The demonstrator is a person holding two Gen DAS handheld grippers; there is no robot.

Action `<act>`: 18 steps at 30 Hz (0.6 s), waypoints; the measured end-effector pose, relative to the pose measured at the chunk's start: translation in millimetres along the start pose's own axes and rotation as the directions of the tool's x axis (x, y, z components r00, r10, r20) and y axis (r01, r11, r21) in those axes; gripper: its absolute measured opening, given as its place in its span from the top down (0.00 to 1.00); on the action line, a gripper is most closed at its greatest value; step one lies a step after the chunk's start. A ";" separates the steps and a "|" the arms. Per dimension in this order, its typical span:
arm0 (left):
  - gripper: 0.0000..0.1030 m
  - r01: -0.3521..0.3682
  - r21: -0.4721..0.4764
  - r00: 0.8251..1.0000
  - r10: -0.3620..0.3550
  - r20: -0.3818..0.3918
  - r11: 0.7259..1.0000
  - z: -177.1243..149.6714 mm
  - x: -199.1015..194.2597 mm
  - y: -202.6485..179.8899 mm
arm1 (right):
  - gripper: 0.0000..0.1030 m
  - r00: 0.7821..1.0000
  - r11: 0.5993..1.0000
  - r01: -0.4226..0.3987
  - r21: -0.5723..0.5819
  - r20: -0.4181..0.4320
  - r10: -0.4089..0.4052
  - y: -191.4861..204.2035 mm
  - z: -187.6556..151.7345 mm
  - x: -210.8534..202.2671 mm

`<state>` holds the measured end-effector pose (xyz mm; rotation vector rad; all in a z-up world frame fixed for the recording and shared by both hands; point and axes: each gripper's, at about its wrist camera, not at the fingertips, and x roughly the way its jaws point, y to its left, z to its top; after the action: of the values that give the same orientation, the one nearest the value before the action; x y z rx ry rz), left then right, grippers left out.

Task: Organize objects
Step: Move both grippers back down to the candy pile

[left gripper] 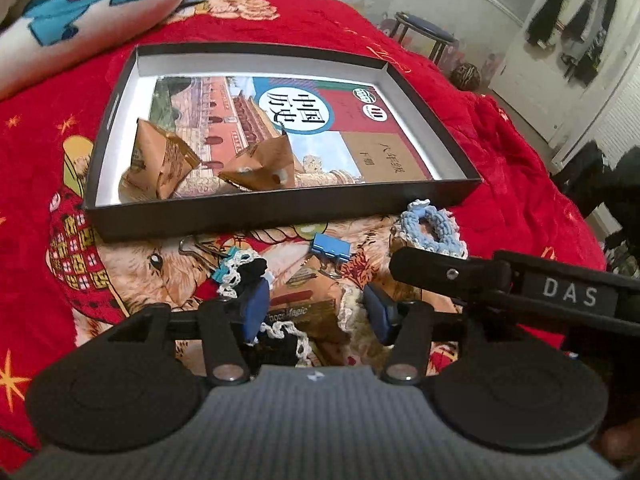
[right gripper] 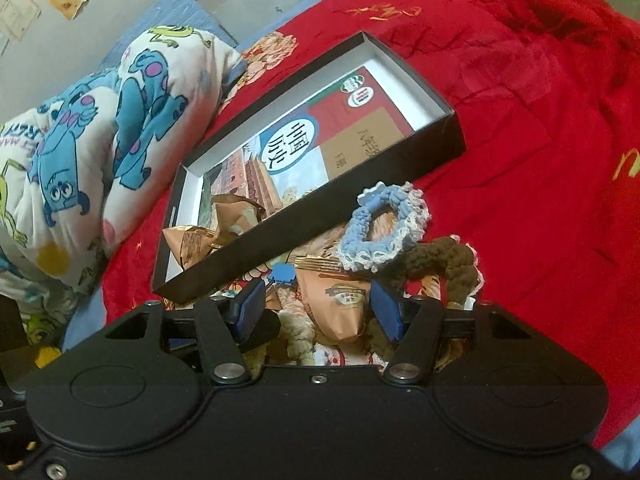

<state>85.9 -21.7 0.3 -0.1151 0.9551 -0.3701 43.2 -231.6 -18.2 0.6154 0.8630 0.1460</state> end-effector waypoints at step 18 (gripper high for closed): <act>0.52 0.068 -0.173 0.998 -0.069 -0.001 0.983 9.1 1.5 23.8 | 0.48 1.000 0.999 -0.012 0.033 0.001 0.012 -5.5 2.7 1.6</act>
<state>100.3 -0.7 -1.7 -0.3057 0.9914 -0.3505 45.5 -236.8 -21.1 0.6511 0.8628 0.1430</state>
